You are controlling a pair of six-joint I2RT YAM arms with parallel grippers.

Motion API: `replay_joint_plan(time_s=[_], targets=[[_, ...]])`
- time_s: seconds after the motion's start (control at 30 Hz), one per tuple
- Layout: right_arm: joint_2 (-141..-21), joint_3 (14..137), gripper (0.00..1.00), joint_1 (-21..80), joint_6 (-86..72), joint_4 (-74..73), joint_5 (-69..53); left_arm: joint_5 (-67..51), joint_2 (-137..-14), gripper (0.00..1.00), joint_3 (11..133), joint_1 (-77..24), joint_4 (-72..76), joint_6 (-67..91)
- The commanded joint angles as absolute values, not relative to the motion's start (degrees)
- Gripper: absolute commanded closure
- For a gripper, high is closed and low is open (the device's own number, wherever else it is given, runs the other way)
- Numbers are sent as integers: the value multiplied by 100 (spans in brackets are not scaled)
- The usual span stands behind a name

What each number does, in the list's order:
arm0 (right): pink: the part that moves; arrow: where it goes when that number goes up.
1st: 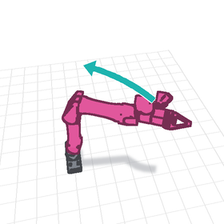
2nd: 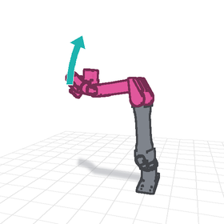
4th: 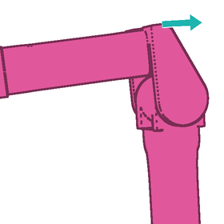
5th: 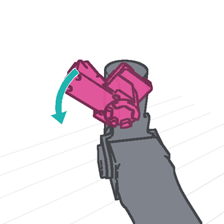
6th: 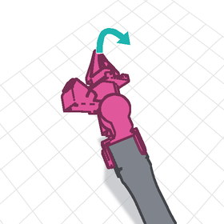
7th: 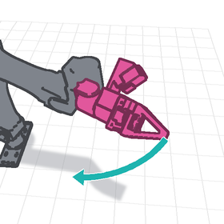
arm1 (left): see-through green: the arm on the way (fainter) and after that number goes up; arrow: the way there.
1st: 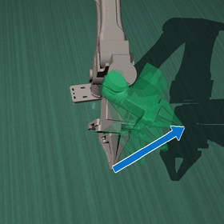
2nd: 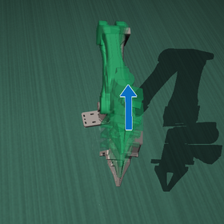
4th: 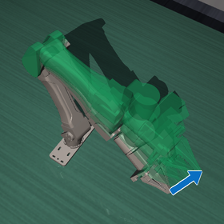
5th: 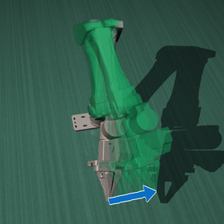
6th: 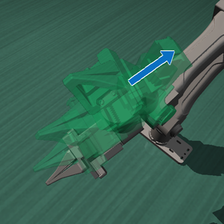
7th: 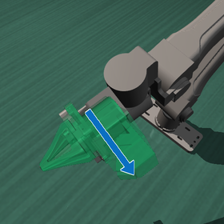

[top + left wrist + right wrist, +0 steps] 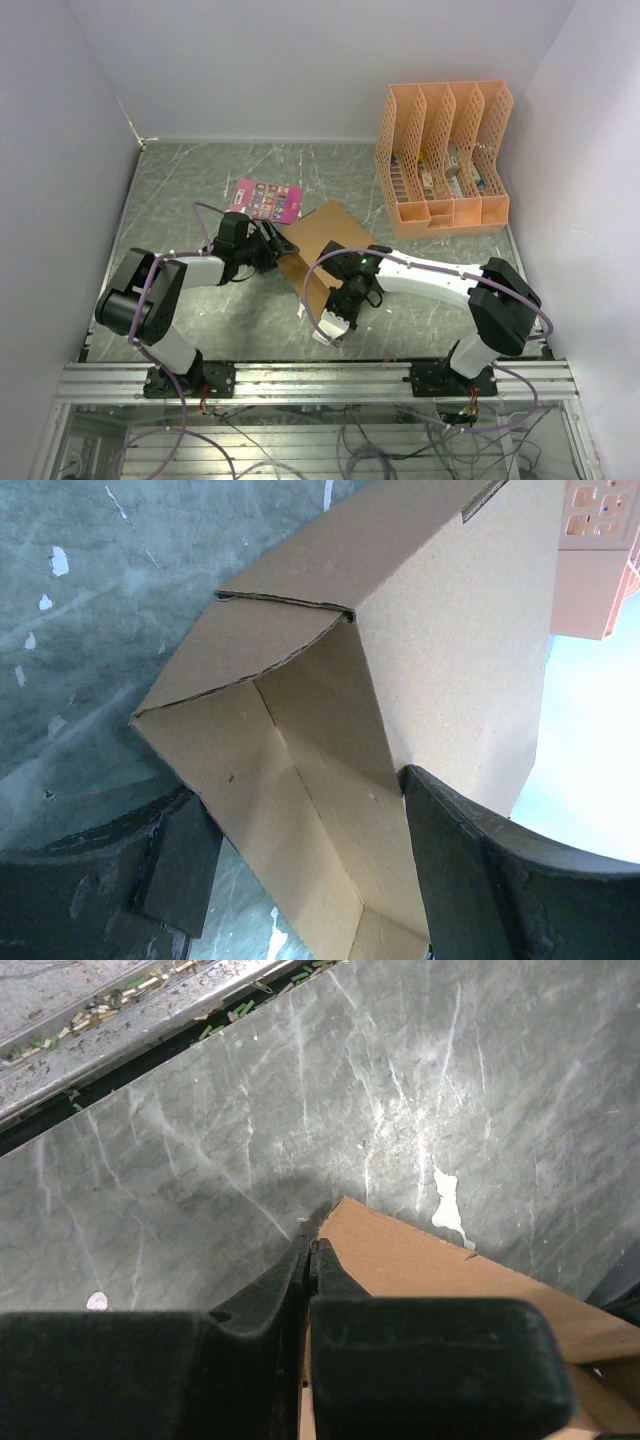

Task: Fold the paper box

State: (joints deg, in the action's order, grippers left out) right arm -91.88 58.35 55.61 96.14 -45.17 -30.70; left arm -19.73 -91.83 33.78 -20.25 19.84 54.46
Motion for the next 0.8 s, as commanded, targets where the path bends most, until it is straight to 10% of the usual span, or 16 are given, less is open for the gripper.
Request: replay_joint_plan(time_s=[0.0,0.77], targets=[[-9412,6225,100,5509,10080,-5342,-3327,-1357,-9456,22,3232,-1916,1005,5027],[-9970,6661,100,5808,10295,-5946,-2970,-1391,-9615,23,3232,-1914,1123,5027]])
